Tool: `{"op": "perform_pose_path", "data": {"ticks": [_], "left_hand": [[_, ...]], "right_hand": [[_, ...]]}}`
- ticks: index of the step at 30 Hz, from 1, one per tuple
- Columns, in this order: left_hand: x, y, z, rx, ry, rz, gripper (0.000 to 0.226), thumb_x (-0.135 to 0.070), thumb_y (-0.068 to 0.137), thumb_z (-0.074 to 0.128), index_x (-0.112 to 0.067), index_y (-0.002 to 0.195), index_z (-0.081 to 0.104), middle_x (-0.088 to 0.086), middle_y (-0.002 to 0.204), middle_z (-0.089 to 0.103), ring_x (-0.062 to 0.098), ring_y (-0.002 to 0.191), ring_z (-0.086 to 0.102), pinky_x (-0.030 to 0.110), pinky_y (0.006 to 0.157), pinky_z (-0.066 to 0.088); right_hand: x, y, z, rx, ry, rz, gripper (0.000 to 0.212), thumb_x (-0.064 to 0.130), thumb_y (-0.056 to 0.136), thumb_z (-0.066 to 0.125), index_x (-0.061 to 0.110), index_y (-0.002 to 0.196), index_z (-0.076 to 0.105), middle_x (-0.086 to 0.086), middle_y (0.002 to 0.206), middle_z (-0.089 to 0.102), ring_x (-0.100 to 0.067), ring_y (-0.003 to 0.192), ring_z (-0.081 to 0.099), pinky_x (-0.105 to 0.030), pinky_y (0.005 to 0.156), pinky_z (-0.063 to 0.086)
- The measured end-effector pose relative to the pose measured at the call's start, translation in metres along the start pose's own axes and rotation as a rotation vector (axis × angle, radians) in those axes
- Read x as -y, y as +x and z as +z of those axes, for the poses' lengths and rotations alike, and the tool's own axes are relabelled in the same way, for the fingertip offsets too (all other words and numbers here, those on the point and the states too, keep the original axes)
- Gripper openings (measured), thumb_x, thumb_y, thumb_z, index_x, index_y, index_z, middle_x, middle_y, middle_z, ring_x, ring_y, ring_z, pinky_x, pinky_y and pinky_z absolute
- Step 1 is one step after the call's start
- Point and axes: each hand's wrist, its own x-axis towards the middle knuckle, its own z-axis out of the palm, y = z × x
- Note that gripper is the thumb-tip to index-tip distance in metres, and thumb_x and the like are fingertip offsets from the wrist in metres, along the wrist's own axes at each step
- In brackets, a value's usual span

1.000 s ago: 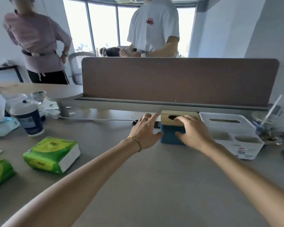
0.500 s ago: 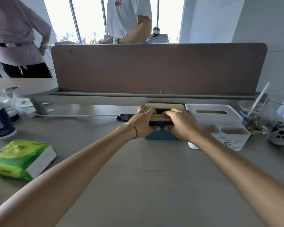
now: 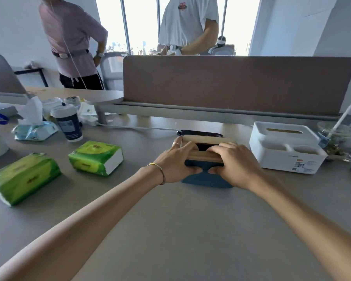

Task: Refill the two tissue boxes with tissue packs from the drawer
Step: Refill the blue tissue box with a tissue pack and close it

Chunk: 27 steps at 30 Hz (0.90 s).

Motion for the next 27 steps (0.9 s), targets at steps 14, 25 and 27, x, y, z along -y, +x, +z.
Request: {"op": "perform_pose_path", "data": {"ticks": [14, 25, 27], "left_hand": [[0.022, -0.076, 0.001, -0.124, -0.167, -0.017, 0.08, -0.058, 0.075, 0.076, -0.047, 0.14, 0.03, -0.003, 0.149, 0.031, 0.028, 0.111, 0.059, 0.04, 0.097, 0.05], [0.054, -0.057, 0.024, -0.021, -0.801, -0.057, 0.145, -0.037, 0.053, 0.098, -0.049, 0.156, -0.004, -0.009, 0.15, 0.044, 0.011, 0.145, 0.036, 0.038, 0.12, 0.033], [0.055, -0.058, 0.028, -0.04, -0.809, -0.076, 0.147, -0.043, 0.049, 0.096, -0.041, 0.159, 0.0, -0.007, 0.153, 0.042, 0.009, 0.144, 0.038, 0.038, 0.12, 0.034]], "right_hand": [[0.057, -0.025, -0.003, 0.084, -0.022, -0.033, 0.056, 0.049, 0.08, 0.074, 0.032, 0.131, 0.058, 0.011, 0.12, 0.064, -0.02, 0.116, 0.056, -0.033, 0.09, 0.043], [0.071, 0.007, 0.018, 0.065, 0.025, -0.007, 0.049, 0.043, 0.103, 0.031, 0.02, 0.06, 0.035, 0.003, 0.055, 0.045, -0.027, 0.06, 0.048, -0.04, 0.061, 0.043], [0.073, 0.003, 0.02, 0.046, -0.034, -0.011, 0.046, 0.04, 0.103, 0.031, 0.025, 0.059, 0.031, 0.006, 0.055, 0.042, -0.027, 0.058, 0.049, -0.042, 0.062, 0.048]]}}
